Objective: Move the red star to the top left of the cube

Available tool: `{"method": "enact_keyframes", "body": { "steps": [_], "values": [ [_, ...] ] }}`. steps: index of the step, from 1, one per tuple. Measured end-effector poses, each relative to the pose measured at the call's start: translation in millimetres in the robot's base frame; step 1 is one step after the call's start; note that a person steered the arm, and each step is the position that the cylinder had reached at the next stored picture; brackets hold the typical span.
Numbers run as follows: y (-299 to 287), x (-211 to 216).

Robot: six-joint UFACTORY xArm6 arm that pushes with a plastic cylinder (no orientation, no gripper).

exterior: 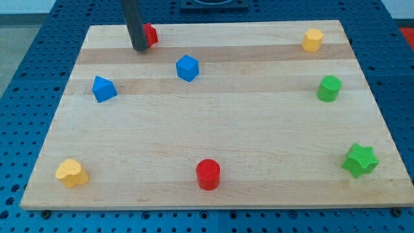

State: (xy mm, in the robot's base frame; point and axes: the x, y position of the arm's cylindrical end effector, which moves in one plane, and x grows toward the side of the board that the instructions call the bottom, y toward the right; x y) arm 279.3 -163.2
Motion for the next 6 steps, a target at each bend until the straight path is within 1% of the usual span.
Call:
{"method": "enact_keyframes", "body": {
  "steps": [1, 2, 3, 4, 5, 6],
  "values": [
    [5.3, 26.8],
    [-17.7, 26.5],
    [-33.9, 0.5],
    [-42.1, -42.5],
    [-20.3, -66.7],
    [-6.5, -42.5]
  ]
}}
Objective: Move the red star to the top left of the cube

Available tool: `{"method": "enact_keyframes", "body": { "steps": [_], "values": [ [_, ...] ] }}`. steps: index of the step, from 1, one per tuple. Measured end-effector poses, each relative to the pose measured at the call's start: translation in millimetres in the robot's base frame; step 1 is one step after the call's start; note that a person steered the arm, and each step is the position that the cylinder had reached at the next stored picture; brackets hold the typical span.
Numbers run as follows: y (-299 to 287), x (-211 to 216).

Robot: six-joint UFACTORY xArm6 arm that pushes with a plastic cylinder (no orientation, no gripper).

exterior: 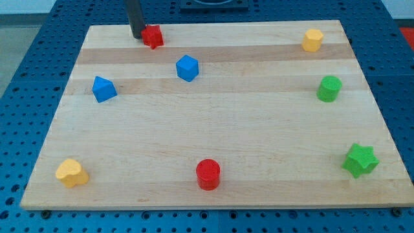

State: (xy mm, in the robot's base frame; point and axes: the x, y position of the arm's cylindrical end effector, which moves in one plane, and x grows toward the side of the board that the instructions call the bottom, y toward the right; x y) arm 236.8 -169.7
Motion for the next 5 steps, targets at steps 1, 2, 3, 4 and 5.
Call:
{"method": "enact_keyframes", "body": {
  "steps": [1, 2, 3, 4, 5],
  "values": [
    [0.0, 5.0],
    [0.0, 6.1],
    [0.0, 1.3],
    [0.9, -31.9],
    [39.4, -35.6]
  ]
}}
